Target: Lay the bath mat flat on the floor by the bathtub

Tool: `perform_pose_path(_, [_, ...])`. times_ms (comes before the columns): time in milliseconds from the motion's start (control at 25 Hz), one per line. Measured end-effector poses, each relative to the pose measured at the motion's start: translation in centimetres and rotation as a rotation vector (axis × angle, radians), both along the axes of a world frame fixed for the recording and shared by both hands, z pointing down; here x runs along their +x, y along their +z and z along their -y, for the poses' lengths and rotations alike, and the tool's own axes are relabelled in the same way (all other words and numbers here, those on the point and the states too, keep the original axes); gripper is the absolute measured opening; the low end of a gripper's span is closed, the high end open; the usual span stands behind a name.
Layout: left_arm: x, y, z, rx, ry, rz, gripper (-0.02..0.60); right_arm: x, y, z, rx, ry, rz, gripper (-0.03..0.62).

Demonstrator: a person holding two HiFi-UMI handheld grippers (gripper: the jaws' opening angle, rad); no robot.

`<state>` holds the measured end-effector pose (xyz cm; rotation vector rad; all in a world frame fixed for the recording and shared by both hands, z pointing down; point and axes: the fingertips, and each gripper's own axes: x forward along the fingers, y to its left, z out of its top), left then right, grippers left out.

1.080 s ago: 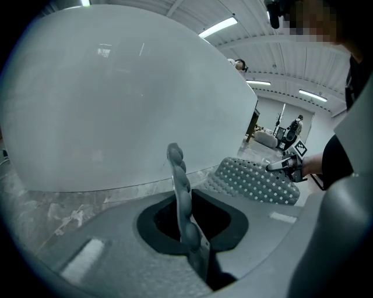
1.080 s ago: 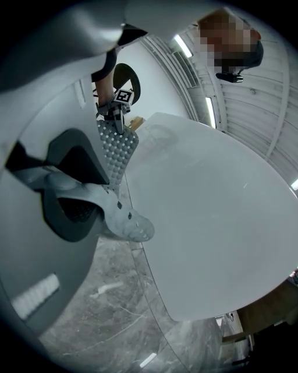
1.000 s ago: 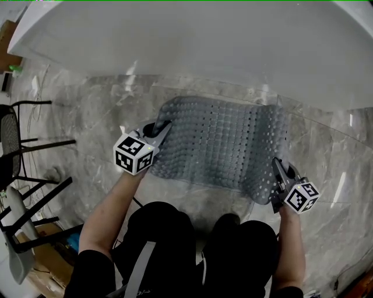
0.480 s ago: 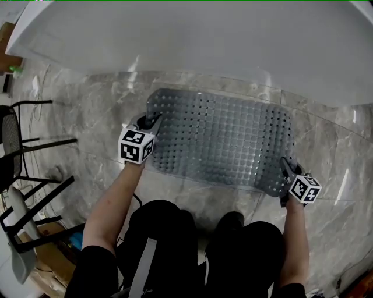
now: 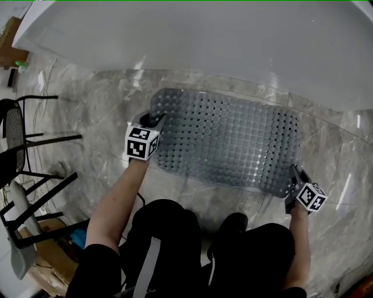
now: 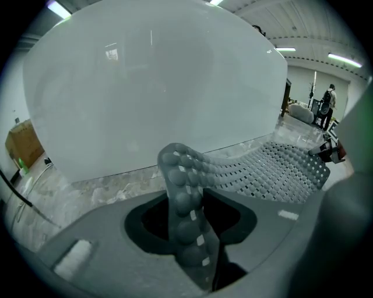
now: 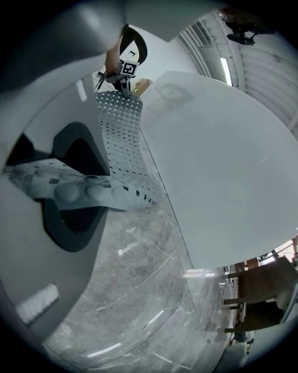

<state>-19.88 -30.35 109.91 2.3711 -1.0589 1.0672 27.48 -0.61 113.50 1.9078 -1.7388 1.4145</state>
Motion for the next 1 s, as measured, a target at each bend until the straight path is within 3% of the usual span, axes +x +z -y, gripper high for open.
perform_pose_path(200, [-2.2, 0.2, 0.6, 0.048, -0.036, 0.099, 0.167, -1.1, -2.8, 1.0, 0.069, -0.051, -0.035, 0.107])
perform_pose_path(440, [-3.3, 0.2, 0.3, 0.048, -0.048, 0.087, 0.166, -4.2, -5.7, 4.8, 0.185, -0.193, -0.081, 0.064])
perform_pose_path(520, [-2.2, 0.5, -0.6, 0.031, -0.026, 0.064, 0.166, -3.7, -5.0, 5.1, 0.145, -0.194, -0.095, 0.066])
perform_pose_path(720, [1.9, 0.1, -3.4, -0.026, 0.064, -0.036, 0.166, 0.4, -0.1, 2.5, -0.085, -0.094, -0.158, 0.077])
perform_pose_path(840, [4.5, -0.1, -5.5, -0.097, 0.112, -0.123, 0.166, 2.3, 2.2, 0.8, -0.183, -0.050, -0.213, 0.142])
perform_pose_path(920, [6.0, -0.6, -6.9, -0.149, 0.158, -0.189, 0.166, 3.6, 2.5, 0.0, -0.208, -0.020, -0.253, 0.158])
perform_pose_path(1000, [6.9, -1.3, -7.9, -0.179, 0.198, -0.230, 0.166, 4.9, 2.1, -0.4, -0.172, 0.051, -0.250, 0.125])
